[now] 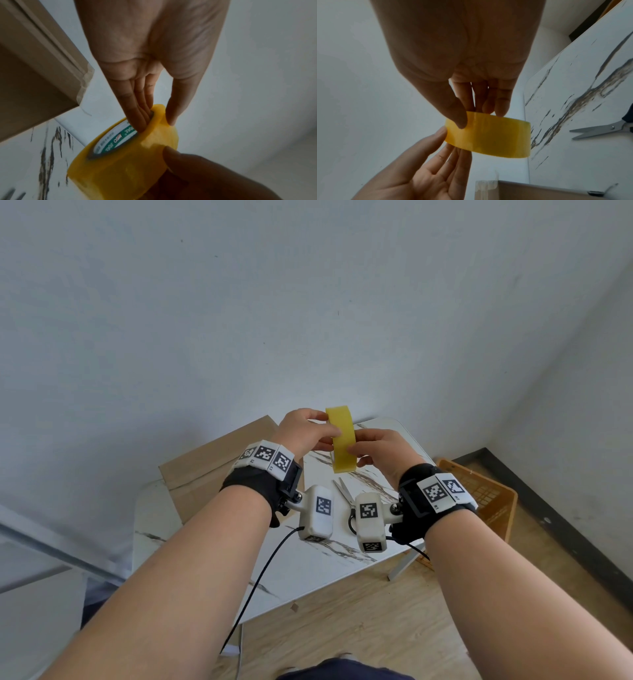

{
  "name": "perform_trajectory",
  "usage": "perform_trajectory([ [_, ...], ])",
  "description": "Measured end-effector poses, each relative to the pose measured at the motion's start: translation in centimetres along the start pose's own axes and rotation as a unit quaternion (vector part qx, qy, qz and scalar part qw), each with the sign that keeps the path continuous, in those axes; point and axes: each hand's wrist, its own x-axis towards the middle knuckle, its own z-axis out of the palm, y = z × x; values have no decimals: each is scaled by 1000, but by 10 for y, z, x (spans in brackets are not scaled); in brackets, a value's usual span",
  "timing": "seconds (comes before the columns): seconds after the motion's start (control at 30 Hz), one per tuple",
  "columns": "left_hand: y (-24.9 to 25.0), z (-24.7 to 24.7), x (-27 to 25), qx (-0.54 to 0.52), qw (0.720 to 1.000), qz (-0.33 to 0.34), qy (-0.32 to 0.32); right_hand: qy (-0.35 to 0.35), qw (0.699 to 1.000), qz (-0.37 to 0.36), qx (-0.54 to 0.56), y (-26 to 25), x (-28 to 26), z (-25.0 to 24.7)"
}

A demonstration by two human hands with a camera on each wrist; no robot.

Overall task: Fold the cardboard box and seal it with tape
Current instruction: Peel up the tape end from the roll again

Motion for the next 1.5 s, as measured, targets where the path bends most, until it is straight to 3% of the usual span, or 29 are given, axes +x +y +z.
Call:
perform_trajectory([
  [0.27, 3, 0, -4, -58, 998, -23, -3, 5, 1000, 7, 5, -2, 2, 3],
  [0.53, 7, 3, -5, 73, 996, 14, 40, 26, 999, -8, -30, -3, -1, 8],
  [1.5, 4, 5, -5, 46, 996, -6, 75, 35, 999, -16, -32, -1, -1, 9],
])
